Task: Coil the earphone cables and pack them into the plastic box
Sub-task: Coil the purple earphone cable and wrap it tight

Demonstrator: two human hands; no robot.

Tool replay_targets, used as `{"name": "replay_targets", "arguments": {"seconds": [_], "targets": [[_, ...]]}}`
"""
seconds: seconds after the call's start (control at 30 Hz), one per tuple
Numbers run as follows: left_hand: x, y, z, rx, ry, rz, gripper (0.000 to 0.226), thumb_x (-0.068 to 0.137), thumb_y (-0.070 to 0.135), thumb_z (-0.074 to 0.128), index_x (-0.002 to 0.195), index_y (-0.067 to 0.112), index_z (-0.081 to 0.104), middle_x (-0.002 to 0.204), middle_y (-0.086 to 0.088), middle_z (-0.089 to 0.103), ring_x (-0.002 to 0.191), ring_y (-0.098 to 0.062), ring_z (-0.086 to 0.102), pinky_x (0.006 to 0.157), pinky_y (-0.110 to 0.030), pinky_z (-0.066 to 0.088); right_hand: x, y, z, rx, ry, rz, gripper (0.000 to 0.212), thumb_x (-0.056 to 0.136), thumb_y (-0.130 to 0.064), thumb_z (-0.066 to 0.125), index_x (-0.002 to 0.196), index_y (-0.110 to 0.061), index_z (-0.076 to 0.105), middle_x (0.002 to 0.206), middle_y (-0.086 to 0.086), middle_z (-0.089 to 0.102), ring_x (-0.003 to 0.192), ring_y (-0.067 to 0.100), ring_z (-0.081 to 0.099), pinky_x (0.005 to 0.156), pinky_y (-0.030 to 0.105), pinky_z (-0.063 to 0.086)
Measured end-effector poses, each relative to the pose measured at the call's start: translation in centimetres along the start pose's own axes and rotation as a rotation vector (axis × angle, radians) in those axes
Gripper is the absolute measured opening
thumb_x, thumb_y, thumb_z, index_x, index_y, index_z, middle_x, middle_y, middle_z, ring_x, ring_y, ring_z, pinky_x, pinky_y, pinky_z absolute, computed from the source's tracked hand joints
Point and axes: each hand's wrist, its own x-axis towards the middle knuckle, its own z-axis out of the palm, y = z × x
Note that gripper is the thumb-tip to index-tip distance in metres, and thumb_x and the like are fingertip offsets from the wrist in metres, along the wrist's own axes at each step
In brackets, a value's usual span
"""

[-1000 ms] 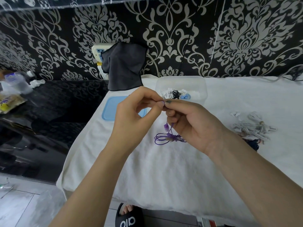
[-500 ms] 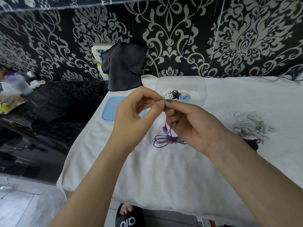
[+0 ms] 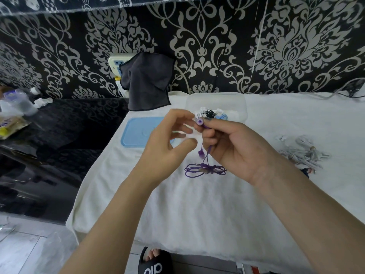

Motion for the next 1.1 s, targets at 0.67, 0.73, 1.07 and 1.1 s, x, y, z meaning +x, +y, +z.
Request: {"name": "replay_targets", "arguments": {"seconds": [0.67, 0.73, 1.07, 1.1], "targets": [[0.0, 1.2, 0.3, 0.202, 0.109, 0.288, 0.015, 0.09, 0.008, 0.074, 0.104, 0.006, 0.07, 0.098, -0.002, 0.072, 0.089, -0.012, 0.074, 0.085, -0.024, 0.057, -0.1, -0.9, -1.3, -0.297, -0.104, -0.182, 0.018, 0.092, 0.005, 0.054, 0.087, 0.002, 0.071, 0.077, 0.009, 0.057, 0.06, 0.009, 0.048, 0.055, 0.019, 0.037], [-0.1, 1.1, 0.2, 0.321, 0.128, 0.376, 0.015, 0.092, 0.013, 0.073, 0.105, 0.005, 0.07, 0.099, 0.0, 0.07, 0.089, -0.007, 0.071, 0.084, -0.022, 0.056, -0.2, -0.9, -1.3, -0.304, -0.121, -0.181, 0.022, 0.093, 0.006, 0.052, 0.084, 0.0, 0.071, 0.074, 0.008, 0.062, 0.059, 0.008, 0.049, 0.054, 0.019, 0.037], [-0.1, 0.9, 0.5, 0.517, 0.206, 0.511, 0.018, 0.098, 0.021, 0.064, 0.101, 0.004, 0.068, 0.097, 0.004, 0.066, 0.087, -0.001, 0.064, 0.076, -0.027, 0.055, -0.2, -1.0, -1.5, -0.34, -0.172, -0.164, 0.022, 0.094, 0.0, 0.055, 0.083, -0.004, 0.074, 0.081, 0.01, 0.053, 0.062, 0.01, 0.046, 0.056, 0.02, 0.04], [-0.1, 0.9, 0.5, 0.519, 0.207, 0.515, 0.017, 0.098, 0.02, 0.064, 0.101, 0.003, 0.068, 0.097, 0.004, 0.066, 0.087, -0.001, 0.064, 0.076, -0.025, 0.055, -0.2, -0.9, -1.5, -0.328, -0.162, -0.164, 0.021, 0.094, 0.0, 0.055, 0.084, -0.003, 0.073, 0.082, 0.011, 0.053, 0.062, 0.01, 0.047, 0.056, 0.019, 0.04]]}}
